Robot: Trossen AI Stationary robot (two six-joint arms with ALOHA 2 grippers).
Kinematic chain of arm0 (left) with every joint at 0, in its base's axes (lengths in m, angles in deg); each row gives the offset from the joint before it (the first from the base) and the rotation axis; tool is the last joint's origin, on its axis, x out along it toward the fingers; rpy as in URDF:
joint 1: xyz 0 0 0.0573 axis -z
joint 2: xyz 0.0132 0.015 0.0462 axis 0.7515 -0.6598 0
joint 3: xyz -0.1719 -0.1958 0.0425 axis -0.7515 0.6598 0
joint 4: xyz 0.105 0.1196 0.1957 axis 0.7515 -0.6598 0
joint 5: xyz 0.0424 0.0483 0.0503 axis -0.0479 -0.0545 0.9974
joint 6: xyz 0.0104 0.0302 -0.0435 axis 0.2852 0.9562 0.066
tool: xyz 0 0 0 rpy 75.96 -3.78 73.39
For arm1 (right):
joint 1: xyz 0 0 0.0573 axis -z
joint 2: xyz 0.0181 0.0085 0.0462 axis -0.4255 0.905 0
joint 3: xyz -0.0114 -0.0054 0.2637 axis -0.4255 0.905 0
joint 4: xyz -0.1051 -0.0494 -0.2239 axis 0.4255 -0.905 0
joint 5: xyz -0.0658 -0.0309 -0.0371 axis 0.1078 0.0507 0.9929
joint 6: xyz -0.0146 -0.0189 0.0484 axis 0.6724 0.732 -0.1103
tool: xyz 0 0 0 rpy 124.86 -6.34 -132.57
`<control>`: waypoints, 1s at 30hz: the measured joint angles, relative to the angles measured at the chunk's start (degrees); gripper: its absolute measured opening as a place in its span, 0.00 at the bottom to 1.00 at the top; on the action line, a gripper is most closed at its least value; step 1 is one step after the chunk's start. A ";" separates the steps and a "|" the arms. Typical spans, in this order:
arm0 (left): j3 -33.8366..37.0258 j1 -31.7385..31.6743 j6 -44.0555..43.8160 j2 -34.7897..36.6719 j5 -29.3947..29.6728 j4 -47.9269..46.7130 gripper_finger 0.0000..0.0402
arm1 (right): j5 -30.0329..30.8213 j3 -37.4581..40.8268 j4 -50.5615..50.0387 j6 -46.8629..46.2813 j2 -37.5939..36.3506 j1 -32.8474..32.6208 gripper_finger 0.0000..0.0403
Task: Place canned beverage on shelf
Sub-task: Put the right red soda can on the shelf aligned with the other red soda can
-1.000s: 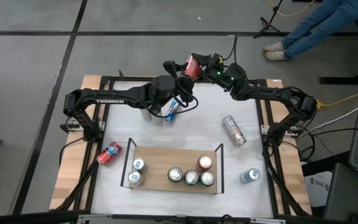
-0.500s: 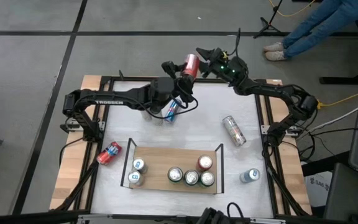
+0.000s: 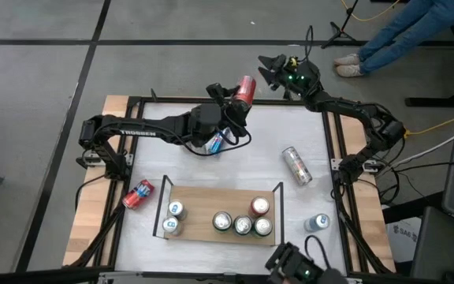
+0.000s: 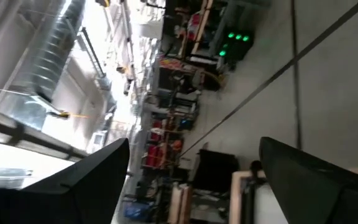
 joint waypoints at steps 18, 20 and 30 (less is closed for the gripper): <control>-0.07 3.94 -27.77 -0.02 -10.48 -16.76 0.78 | -15.31 0.04 -7.39 8.75 0.04 5.67 0.86; -0.07 4.40 -31.36 -0.02 -12.34 -19.70 0.78 | -16.64 0.04 -8.47 9.78 0.04 5.67 0.86; -0.07 5.14 -46.70 -0.02 -28.57 -31.95 0.78 | -19.56 0.07 -13.36 16.73 0.07 5.63 0.86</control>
